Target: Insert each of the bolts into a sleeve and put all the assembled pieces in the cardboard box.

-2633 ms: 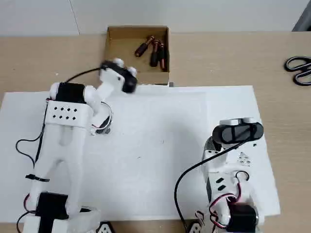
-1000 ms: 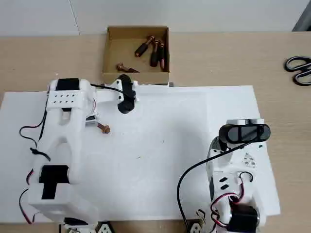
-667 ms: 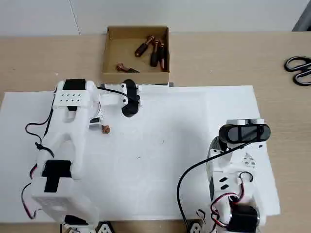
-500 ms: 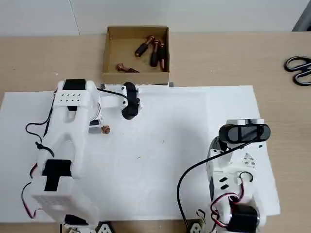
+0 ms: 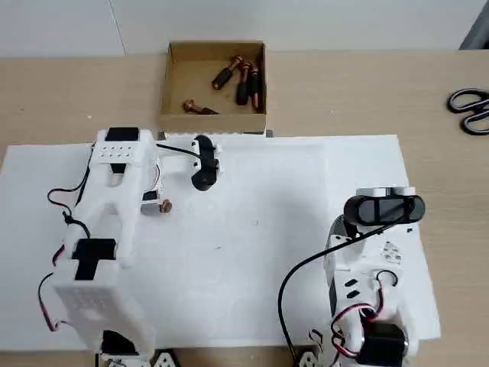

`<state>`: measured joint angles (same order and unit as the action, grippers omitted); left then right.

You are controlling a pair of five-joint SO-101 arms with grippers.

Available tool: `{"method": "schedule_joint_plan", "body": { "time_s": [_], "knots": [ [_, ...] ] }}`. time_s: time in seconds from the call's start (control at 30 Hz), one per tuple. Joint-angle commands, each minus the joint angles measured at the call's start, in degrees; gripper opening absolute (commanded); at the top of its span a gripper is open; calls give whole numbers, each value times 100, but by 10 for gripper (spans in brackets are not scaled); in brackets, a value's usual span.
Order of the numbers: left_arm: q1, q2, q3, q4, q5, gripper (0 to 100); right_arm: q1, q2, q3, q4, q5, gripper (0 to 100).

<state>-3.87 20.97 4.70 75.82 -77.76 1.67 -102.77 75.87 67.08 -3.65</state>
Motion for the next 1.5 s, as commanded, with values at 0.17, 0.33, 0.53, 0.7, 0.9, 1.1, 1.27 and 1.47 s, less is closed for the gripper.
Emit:
{"method": "schedule_joint_plan", "body": {
  "time_s": [0.17, 0.33, 0.53, 0.7, 0.9, 1.1, 1.27, 1.47],
  "knots": [
    [18, 193, -66, -176, -2400, 62, 40, -13, -44, -110, 70, 4],
    [105, 105, -75, 123, -2391, 6, 40, -13, -44, -110, 62, 4],
    [220, -9, -84, 369, -2224, 6, 40, -13, -70, -110, 53, 4],
    [404, -633, -84, 932, -1934, 6, 40, -13, -70, -110, 53, 4],
    [791, -1538, -84, 1705, -1626, 6, 31, -13, -70, -110, 53, 4],
    [879, -2189, -84, 1301, -624, 6, 31, -13, -70, -110, 44, 4],
    [879, -2576, -84, 897, 1125, 6, 31, -13, -79, -110, 44, 4],
    [1187, -3007, -75, 897, 4026, 6, 13, -13, -79, -110, 70, 4]
  ]
}}
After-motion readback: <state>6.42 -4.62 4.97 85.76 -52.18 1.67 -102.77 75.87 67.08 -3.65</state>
